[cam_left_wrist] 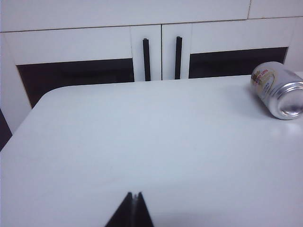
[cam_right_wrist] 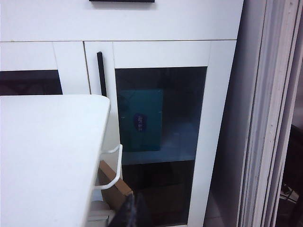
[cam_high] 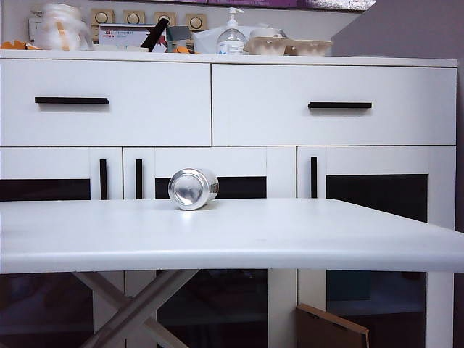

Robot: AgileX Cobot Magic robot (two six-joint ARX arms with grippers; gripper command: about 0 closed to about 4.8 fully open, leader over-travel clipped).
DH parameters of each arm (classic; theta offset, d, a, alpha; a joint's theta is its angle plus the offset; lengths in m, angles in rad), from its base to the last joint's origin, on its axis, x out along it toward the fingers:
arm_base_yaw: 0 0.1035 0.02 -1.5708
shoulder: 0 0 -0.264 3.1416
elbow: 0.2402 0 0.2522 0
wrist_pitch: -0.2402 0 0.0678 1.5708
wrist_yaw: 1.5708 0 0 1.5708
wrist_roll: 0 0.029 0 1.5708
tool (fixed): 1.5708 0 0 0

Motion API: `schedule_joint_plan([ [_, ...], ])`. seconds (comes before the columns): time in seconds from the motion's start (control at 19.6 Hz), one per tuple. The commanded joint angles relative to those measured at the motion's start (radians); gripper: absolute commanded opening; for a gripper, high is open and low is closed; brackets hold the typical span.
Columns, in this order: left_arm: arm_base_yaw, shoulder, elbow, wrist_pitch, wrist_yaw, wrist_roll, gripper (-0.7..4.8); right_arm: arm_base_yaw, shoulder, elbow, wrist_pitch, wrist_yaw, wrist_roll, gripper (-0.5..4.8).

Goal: Pick up a can of beer from the white table, open the left drawer, place the beer inside the drawer, and finally close the drawer.

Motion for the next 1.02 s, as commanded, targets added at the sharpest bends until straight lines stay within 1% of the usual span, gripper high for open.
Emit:
schedule_joint_plan([
  [0.05, 0.002, 0.000, 0.002, 0.009, 0.000, 0.003, -0.06, 0.000, -0.001, -0.003, -0.015, -0.002, 0.005, -0.05],
  [0.31, 0.002, 0.000, 0.002, 0.009, -0.003, 0.002, -0.06, 0.000, -0.001, -0.003, -0.006, -0.002, 0.005, -0.05],
  [0.41, 0.003, 0.000, 0.004, 0.010, -0.032, -0.009, -0.06, 0.000, -0.001, 0.000, 0.009, -0.002, 0.010, -0.05],
  [0.51, 0.003, 0.000, 0.014, 0.009, -0.074, -0.051, -0.06, 0.000, -0.001, 0.015, 0.027, -0.001, 0.065, -0.05],
  [0.56, 0.003, 0.001, 0.032, 0.006, -0.089, -0.086, -0.06, 0.000, -0.001, 0.037, 0.027, 0.000, 0.091, -0.05],
  [0.66, 0.003, 0.005, 0.084, -0.007, -0.093, -0.113, -0.06, 0.000, -0.001, 0.090, 0.025, 0.002, 0.124, -0.05],
  [0.82, 0.003, 0.071, 0.184, -0.020, -0.093, -0.113, -0.06, -0.001, 0.027, 0.200, 0.003, 0.026, 0.125, -0.05],
  [1.02, 0.003, 0.261, 0.347, -0.011, -0.090, -0.113, -0.06, 0.000, 0.171, 0.394, -0.064, 0.019, 0.125, -0.05],
])
